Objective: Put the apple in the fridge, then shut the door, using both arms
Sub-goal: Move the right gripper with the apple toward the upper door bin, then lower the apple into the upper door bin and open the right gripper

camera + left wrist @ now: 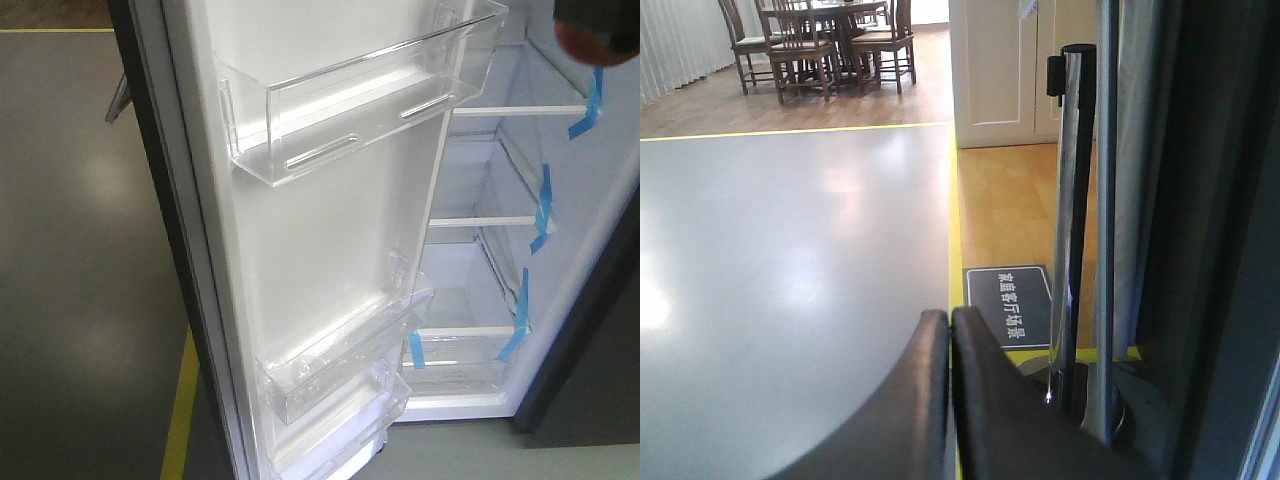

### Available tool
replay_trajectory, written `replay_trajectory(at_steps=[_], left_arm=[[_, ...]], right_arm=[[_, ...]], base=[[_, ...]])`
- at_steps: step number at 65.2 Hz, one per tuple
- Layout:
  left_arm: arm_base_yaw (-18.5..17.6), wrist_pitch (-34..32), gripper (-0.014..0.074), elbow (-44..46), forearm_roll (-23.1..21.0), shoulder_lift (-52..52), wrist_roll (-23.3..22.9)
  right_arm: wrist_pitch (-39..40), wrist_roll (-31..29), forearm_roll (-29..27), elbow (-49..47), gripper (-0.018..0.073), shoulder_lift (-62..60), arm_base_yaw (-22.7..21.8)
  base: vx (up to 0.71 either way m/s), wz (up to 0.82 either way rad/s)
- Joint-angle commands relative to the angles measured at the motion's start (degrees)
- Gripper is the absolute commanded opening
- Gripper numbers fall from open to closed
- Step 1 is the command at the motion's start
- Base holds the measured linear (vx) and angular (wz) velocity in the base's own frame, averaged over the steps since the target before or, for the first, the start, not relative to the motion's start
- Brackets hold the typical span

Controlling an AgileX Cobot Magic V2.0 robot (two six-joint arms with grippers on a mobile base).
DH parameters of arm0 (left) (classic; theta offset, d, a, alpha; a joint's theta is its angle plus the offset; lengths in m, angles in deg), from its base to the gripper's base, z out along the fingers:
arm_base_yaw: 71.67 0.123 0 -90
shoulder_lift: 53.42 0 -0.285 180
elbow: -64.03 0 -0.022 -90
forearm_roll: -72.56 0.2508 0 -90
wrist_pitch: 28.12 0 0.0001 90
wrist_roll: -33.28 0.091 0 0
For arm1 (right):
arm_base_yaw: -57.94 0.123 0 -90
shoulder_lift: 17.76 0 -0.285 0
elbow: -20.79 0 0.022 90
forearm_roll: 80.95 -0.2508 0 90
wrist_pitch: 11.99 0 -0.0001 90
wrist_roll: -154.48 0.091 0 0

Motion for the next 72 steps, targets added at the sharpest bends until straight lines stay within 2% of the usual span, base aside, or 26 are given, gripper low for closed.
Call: replay_trajectory(at_steps=[1, 19, 26, 35, 63, 72], left_arm=[[-0.3, -3.9, -0.0006, -1.6, -0.4, -0.9, 0.0], [-0.3, -3.9, -0.0006, -1.6, -0.4, -0.9, 0.0], [-0.3, -3.9, -0.0006, -1.6, -0.4, -0.9, 0.0], [-0.3, -3.9, -0.0006, -1.6, -0.4, -0.9, 0.0], [-0.3, -3.9, -0.0006, -1.6, -0.4, -0.9, 0.0], [-0.3, -3.9, -0.0006, -1.6, -0.4, -0.9, 0.0]], right_arm=[[8.8, -2.1, -7.9, -2.2, 0.0169, -3.8, -0.1], [2.6, -22.6, -34.6, -11.8, 0.0169, 2.8, -0.1], [-3.3, -27.8, -41.5, -17.4, 0.0169, 8.0, -0.1], [-9.7, -28.7, -43.2, -23.8, 0.0169, 15.1, -0.1], [-11.7, -28.7, -44.7, -26.1, 0.0184, 26.5, -0.1], [-11.9, -28.7, -44.6, -26.1, 0.0244, 26.6, -0.1]], base=[[0.00, 0.00], [0.00, 0.00], [0.00, 0.00], [0.00, 0.00], [0.00, 0.00], [0.00, 0.00]])
